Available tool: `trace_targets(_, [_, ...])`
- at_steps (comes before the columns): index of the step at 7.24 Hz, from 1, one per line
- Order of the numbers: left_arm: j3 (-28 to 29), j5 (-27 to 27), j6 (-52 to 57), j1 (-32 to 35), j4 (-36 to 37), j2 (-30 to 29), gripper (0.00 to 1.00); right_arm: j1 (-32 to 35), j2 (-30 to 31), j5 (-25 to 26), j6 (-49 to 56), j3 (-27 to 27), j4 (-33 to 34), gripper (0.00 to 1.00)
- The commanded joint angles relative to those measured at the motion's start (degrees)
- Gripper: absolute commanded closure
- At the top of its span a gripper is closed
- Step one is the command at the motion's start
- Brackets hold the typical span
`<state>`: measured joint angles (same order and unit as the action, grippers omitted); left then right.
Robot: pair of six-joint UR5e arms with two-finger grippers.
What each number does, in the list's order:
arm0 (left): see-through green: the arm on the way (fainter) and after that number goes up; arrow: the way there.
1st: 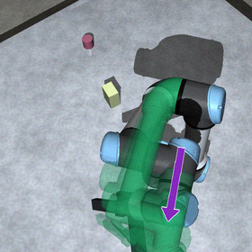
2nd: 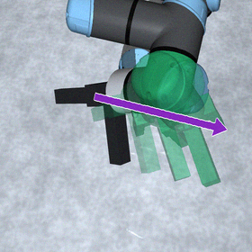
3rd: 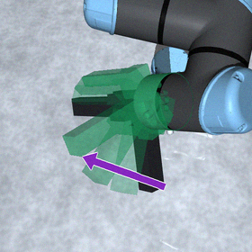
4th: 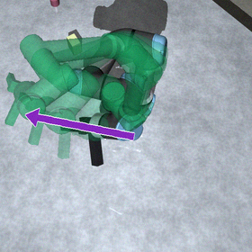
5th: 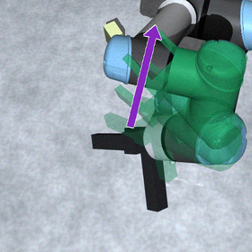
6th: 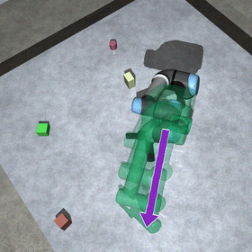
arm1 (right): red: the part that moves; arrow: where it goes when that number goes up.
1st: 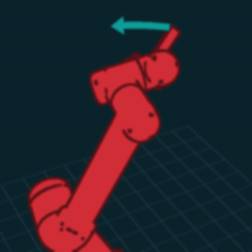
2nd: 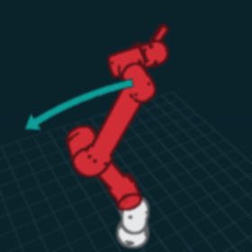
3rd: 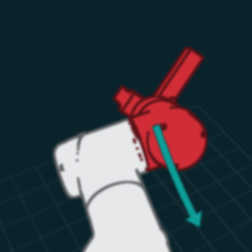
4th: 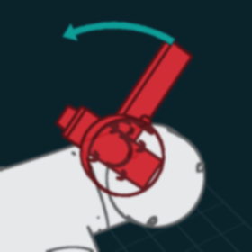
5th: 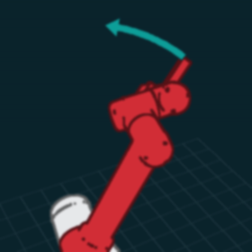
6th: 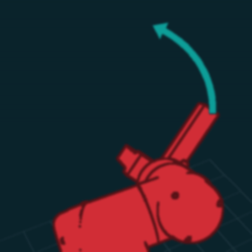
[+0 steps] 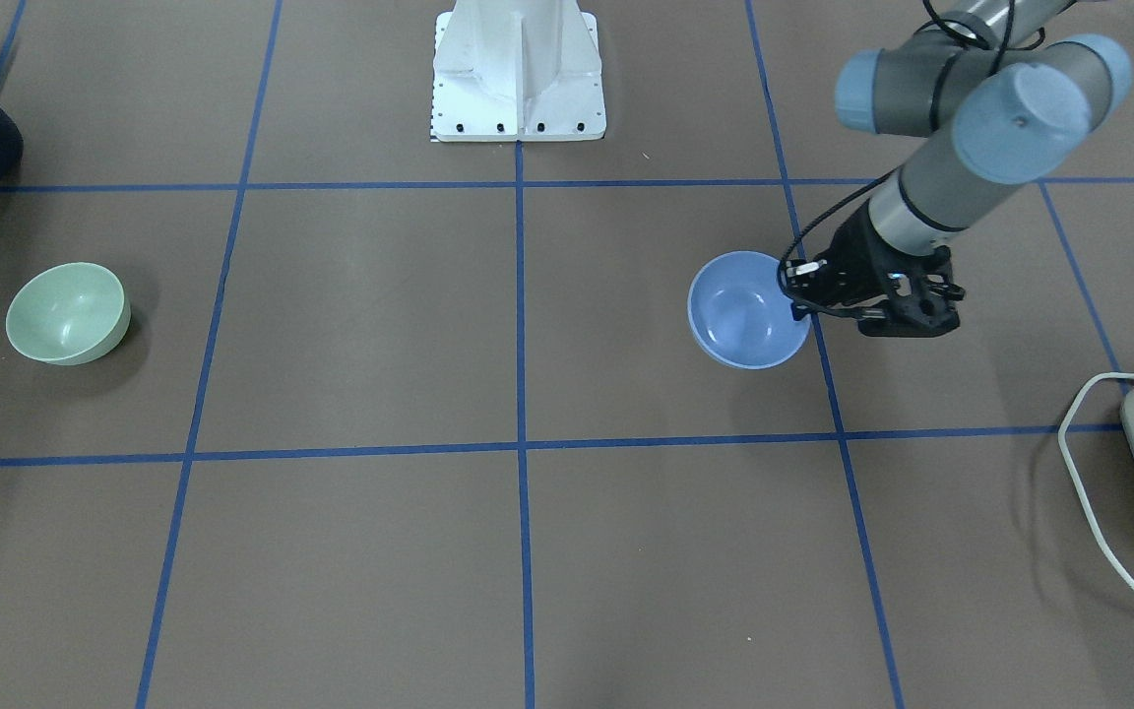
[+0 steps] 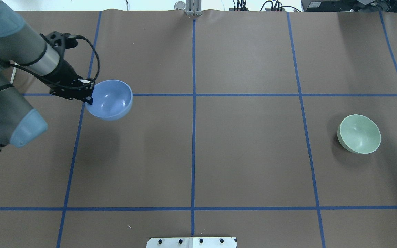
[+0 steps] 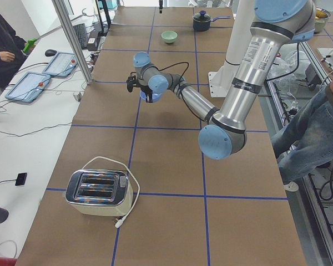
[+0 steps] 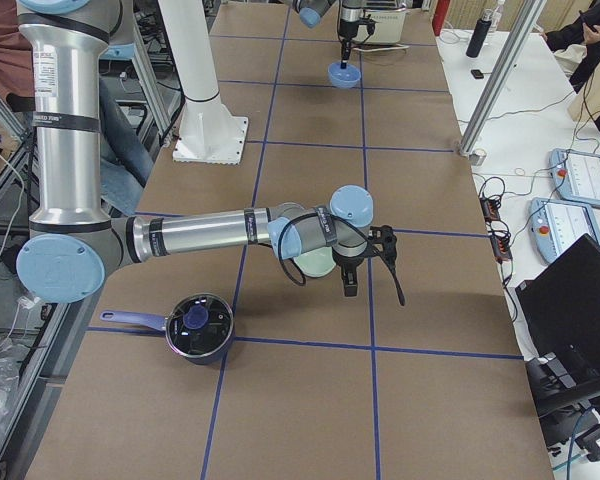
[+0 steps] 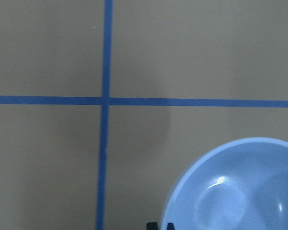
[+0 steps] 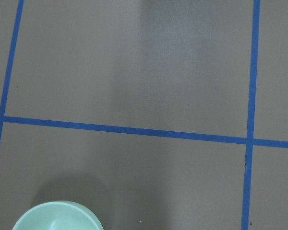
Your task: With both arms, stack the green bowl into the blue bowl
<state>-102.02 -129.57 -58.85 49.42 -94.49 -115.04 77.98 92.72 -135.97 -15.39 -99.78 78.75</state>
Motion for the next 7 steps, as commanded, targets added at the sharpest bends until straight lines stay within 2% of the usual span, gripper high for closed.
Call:
trace_targets(1, [1.29, 4.05, -9.50, -5.81, 4.55, -8.85, 1.00, -4.66, 0.53, 1.15, -0.68, -0.23, -0.27, 0.00])
trace_targets(3, [1.65, 6.42, -13.38, -8.97, 5.37, -11.61, 1.00, -8.62, 0.09, 1.23, -3.92, -0.15, -0.44, 0.00])
trace_targets(5, [5.58, 9.93, -16.72, -12.57, 5.28, -15.38, 1.00, -12.92, -2.26, 4.30, -6.82, 0.55, -1.41, 0.00])
trace_targets(7, [8.76, 11.97, -18.14, -14.44, 4.58, -17.59, 1.00, -15.31, -2.99, 4.57, -9.74, 0.64, -2.37, 0.00])
